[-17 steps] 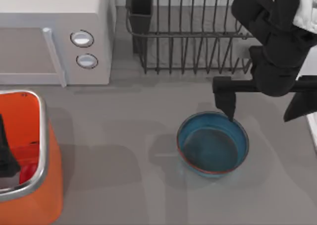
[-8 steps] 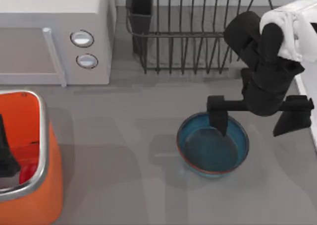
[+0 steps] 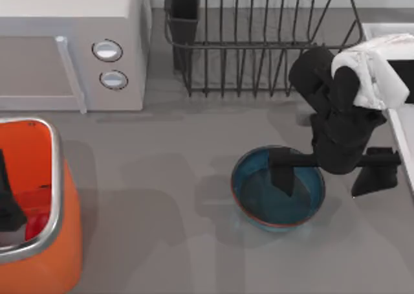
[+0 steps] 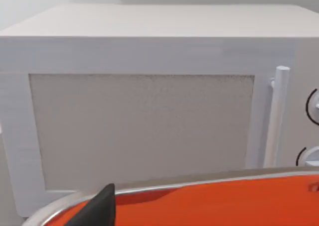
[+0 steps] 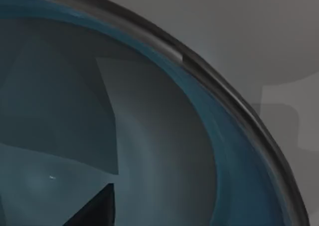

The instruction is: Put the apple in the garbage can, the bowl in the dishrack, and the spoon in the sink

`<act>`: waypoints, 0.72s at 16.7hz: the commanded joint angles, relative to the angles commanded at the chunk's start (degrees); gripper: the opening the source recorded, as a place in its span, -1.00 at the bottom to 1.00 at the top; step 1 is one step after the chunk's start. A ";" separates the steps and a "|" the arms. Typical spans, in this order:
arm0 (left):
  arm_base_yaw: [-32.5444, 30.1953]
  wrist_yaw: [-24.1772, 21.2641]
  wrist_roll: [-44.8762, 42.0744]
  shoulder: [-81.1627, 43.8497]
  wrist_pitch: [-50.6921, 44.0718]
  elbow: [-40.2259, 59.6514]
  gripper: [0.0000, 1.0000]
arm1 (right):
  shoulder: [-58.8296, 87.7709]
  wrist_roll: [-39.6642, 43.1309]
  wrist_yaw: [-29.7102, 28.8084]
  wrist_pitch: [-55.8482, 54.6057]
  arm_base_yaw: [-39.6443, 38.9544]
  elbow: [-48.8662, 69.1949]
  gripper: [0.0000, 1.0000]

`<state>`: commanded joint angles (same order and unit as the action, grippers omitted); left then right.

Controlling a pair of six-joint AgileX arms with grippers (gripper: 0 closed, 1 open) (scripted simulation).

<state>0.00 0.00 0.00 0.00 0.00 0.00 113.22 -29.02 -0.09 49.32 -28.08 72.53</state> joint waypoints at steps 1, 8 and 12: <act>0.00 0.00 0.00 0.00 0.00 0.00 1.00 | 0.00 0.00 0.00 0.00 0.00 0.00 1.00; 0.00 0.00 0.00 0.00 0.00 0.00 1.00 | 0.00 0.00 0.00 0.00 0.00 0.00 -0.06; 0.00 0.00 0.00 0.00 0.00 0.00 1.00 | 0.00 0.00 0.00 0.00 0.00 0.00 -0.66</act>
<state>0.00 0.00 0.00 0.00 0.00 0.00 113.22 -29.02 -0.09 49.32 -28.08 72.53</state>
